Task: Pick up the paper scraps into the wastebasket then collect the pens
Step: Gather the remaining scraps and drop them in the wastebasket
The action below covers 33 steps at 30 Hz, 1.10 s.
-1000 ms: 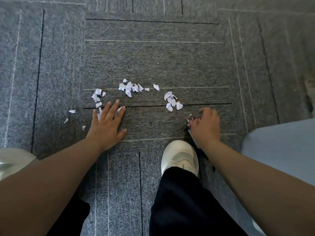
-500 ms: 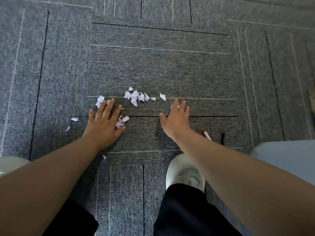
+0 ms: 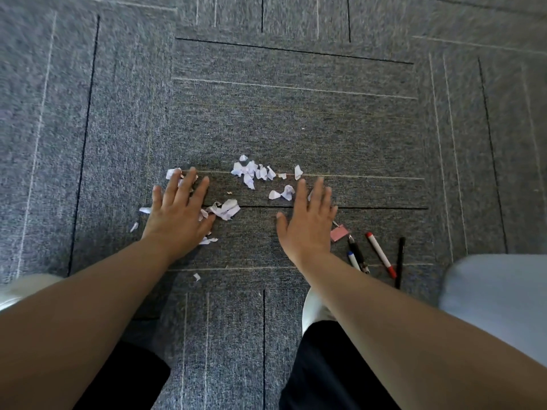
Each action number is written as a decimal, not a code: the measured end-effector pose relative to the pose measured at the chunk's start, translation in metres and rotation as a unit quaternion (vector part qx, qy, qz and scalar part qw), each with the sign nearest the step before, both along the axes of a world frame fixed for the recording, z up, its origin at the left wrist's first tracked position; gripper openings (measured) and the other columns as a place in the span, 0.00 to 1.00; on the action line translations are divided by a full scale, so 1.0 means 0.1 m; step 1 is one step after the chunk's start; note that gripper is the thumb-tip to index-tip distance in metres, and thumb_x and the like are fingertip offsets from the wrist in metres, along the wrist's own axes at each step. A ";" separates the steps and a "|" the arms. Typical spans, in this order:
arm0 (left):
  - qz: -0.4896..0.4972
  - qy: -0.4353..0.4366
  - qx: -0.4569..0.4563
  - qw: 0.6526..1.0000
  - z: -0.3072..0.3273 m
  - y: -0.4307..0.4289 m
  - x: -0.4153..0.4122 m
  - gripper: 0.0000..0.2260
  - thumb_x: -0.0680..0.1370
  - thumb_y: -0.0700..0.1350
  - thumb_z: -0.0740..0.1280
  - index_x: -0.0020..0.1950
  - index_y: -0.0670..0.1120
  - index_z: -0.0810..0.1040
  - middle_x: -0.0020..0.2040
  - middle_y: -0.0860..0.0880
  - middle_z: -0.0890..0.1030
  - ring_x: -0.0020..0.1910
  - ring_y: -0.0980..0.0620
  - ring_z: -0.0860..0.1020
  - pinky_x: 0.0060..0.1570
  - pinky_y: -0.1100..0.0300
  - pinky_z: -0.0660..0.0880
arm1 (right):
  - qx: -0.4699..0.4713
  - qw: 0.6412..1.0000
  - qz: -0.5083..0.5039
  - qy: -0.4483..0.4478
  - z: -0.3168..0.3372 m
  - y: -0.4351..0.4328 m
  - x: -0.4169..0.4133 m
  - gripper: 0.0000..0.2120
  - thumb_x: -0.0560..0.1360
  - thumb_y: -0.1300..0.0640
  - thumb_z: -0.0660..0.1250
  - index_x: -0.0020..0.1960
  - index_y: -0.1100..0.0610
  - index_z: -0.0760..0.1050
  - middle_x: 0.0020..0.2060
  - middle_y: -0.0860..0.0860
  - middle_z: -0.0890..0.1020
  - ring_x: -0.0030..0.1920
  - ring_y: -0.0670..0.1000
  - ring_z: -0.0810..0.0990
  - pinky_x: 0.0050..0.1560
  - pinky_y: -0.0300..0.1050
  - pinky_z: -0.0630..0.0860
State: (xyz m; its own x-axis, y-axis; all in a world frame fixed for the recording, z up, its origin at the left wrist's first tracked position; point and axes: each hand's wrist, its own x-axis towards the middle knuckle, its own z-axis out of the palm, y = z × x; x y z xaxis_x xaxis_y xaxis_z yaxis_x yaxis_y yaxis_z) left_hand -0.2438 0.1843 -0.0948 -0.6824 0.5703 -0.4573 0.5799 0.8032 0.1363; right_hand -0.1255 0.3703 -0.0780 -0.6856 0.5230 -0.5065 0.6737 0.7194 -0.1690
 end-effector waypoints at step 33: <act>-0.019 -0.015 -0.012 1.000 0.06 0.01 0.07 0.34 0.77 0.62 0.51 0.75 0.49 0.38 0.75 0.46 0.33 0.73 0.47 0.33 0.69 0.44 0.36 | 0.039 0.999 -0.015 -0.031 0.00 0.15 0.23 0.35 0.80 0.48 0.50 0.73 0.63 0.32 0.73 0.60 0.34 0.74 0.57 0.37 0.74 0.50 0.41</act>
